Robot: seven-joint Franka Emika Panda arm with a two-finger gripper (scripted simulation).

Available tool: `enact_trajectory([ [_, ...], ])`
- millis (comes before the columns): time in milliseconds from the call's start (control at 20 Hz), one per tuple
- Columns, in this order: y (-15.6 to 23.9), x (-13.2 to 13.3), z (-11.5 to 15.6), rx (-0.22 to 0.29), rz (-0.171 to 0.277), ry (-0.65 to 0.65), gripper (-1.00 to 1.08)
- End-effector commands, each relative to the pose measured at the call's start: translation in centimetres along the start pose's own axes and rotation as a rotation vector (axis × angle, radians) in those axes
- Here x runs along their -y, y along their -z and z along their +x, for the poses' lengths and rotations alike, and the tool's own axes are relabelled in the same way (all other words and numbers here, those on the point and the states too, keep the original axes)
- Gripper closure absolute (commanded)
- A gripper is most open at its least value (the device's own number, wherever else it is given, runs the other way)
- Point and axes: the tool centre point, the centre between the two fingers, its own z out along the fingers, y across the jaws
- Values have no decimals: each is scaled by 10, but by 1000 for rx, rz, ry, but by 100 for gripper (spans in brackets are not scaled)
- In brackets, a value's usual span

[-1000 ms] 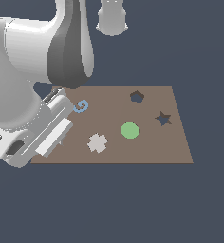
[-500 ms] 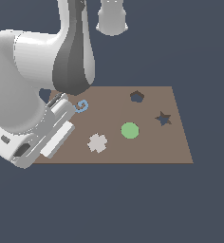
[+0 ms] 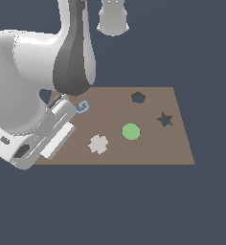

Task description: Insert a designated object into the corresponding slot on a board.

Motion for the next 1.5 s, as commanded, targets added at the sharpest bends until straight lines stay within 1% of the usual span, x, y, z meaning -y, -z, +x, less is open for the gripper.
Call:
enact_trajectory([
  [0, 3, 0, 0, 0, 0, 0, 108],
  [250, 2, 0, 4, 0, 0, 12, 108],
  [500, 3, 2, 26, 0, 0, 86, 108],
  [650, 3, 6, 48, 0, 0, 162, 108],
  [950, 4, 23, 106, 0, 0, 362, 108],
  [1200, 5, 47, 150, 0, -1, 530, 108],
  [1450, 6, 78, 190, 0, -1, 699, 108],
])
